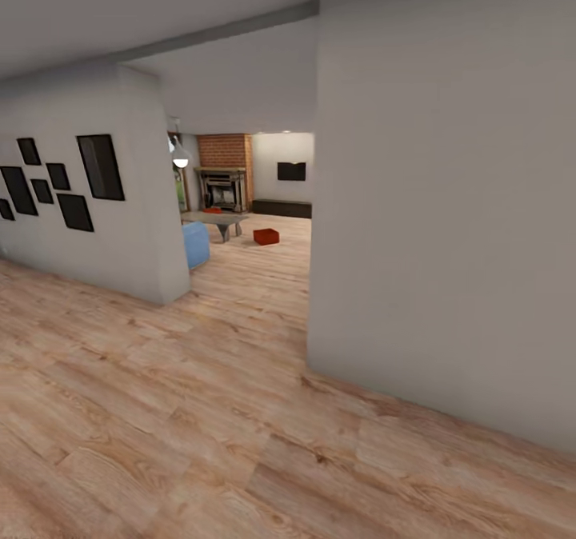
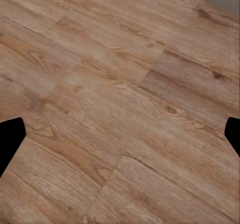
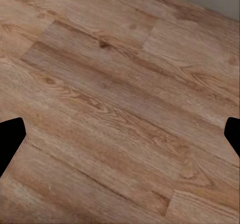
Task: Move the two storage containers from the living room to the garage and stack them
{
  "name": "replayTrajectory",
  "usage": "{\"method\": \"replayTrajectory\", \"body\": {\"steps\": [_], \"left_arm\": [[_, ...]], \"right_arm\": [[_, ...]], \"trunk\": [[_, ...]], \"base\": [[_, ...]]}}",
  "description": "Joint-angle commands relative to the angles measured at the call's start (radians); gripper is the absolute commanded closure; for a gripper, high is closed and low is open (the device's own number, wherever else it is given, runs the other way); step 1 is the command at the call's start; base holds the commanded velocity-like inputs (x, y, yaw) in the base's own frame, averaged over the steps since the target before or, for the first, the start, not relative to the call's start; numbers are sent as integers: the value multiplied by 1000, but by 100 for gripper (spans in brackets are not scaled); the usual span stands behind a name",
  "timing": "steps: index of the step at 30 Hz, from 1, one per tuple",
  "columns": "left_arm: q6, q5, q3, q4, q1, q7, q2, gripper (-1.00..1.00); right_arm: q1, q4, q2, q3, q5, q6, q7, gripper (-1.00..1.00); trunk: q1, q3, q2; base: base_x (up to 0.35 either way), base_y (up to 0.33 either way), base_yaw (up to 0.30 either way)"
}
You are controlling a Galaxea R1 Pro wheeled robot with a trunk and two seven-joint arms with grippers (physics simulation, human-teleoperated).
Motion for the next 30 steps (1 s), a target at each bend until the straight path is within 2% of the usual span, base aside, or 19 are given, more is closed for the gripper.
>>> {"method": "replayTrajectory", "body": {"steps": [1,18,30], "left_arm": [[-6,6,-1,4,-1,-3,0,-100],[-4,6,-2,4,-1,-3,0,-100],[-1,11,-1,4,-1,-3,0,-100]], "right_arm": [[1,-1,-1,3,5,-1,-4,-100],[1,-1,-1,3,4,-1,-4,-100],[1,-1,-1,3,4,-1,-3,-100]], "trunk": [[1,-1,0],[1,-13,0],[1,-14,0]], "base": [[327,40,278],[305,177,272],[326,-92,31]]}}
